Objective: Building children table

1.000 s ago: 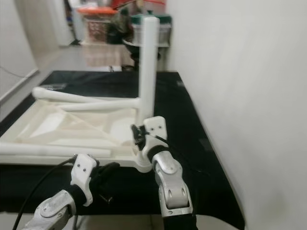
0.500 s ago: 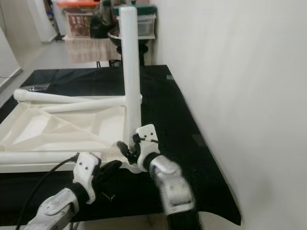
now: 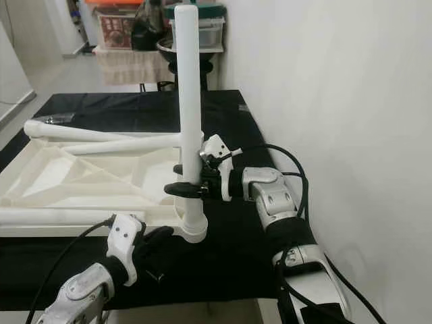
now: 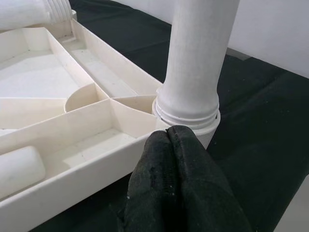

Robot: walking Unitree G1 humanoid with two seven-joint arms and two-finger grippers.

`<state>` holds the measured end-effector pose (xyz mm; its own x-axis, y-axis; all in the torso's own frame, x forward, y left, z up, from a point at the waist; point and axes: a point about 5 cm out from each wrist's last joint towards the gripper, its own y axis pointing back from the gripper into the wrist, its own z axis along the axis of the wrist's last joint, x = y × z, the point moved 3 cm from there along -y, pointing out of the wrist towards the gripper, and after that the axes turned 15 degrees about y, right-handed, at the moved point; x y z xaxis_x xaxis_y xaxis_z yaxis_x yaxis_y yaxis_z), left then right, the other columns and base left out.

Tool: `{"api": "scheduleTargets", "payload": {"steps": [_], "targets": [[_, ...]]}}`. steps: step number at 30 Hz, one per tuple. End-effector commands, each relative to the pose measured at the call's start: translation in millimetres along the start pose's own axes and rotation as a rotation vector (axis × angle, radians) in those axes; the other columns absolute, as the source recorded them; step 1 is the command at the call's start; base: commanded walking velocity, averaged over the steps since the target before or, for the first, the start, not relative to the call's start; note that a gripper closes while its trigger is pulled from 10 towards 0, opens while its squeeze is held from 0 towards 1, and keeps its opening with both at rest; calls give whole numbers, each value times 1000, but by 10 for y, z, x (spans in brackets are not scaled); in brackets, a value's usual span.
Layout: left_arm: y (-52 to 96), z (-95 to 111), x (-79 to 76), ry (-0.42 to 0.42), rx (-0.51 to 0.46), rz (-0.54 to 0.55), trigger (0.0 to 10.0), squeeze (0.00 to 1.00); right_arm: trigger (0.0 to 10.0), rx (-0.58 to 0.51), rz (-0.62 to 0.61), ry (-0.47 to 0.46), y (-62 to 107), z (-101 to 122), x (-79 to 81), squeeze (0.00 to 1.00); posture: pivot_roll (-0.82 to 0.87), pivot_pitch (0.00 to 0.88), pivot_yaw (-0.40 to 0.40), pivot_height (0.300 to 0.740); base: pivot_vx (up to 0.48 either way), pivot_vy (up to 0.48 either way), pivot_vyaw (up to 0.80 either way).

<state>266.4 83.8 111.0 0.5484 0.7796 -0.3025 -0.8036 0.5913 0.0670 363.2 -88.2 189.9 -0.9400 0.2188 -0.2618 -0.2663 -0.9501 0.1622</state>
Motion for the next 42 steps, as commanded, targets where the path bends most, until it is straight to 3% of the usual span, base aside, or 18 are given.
{"api": "scheduleTargets", "payload": {"steps": [1,9,13,15,16,17,18,19,20,23,24,27,32,33,36,37,41,42], "targets": [[-8,-16,-3,-1,3,-1,10000,0,39,2,48,-34,3,-45,21,0,72,0,-37,740,0,0,0],[-9,-23,-17,2,3,-4,10000,0,0,-6,29,-32,49,-108,14,0,66,0,-35,740,0,0,0],[4,-19,-33,4,0,-6,10000,0,0,33,-108,-19,93,-258,64,0,59,0,-35,740,0,0,0],[4,-19,-33,4,0,-6,10000,0,0,33,-108,-19,93,-258,64,0,59,0,-35,740,0,0,0],[13,-15,-37,4,-1,-7,10000,0,0,84,-196,-31,89,-359,106,0,60,0,-41,740,0,0,0],[28,-8,-32,3,-2,-7,10000,0,0,145,-407,-104,6,-496,146,0,38,0,-35,740,0,0,0],[28,-8,-32,3,-2,-7,10000,0,0,145,-407,-104,6,-496,146,0,38,0,-35,740,0,0,0],[37,-3,-28,2,-2,-6,10000,0,0,195,-558,-161,-17,-588,180,0,38,0,-35,740,0,0,0],[42,6,-17,1,-3,-6,10000,0,0,265,-620,-165,-200,-689,514,0,29,3,-21,740,0,0,0],[47,11,6,-10,2,-5,10000,0,0,241,-707,-138,-300,-564,673,0,12,0,-5,740,0,0,0],[47,11,6,-10,2,-5,10000,0,0,241,-707,-138,-300,-564,673,0,12,0,-5,740,0,0,0],[35,20,15,-8,0,-3,10000,0,0,260,-746,-261,-256,-700,655,0,19,0,-9,740,0,0,0],[27,20,17,-2,-2,-5,10000,0,0,246,-702,-274,-305,-712,668,0,28,0,-26,740,0,0,0],[22,19,18,-2,-3,-4,10000,0,10000,225,-671,-253,-343,-678,670,0,31,0,-28,740,0,0,0],[17,18,17,-1,-5,-3,10000,0,10000,183,-649,-245,-367,-620,664,0,32,0,-25,740,0,0,0],[12,17,15,0,-5,-4,10000,0,10000,125,-584,-216,-397,-523,645,1000,36,0,-27,740,0,0,0],[0,15,13,3,-4,-6,10000,0,10000,10,-437,-130,-381,-279,564,1000,36,0,-27,740,0,0,0],[-7,14,13,3,-3,-6,10000,0,10000,-21,-379,-79,-330,-177,501,514,41,0,-31,740,0,0,0]]}}
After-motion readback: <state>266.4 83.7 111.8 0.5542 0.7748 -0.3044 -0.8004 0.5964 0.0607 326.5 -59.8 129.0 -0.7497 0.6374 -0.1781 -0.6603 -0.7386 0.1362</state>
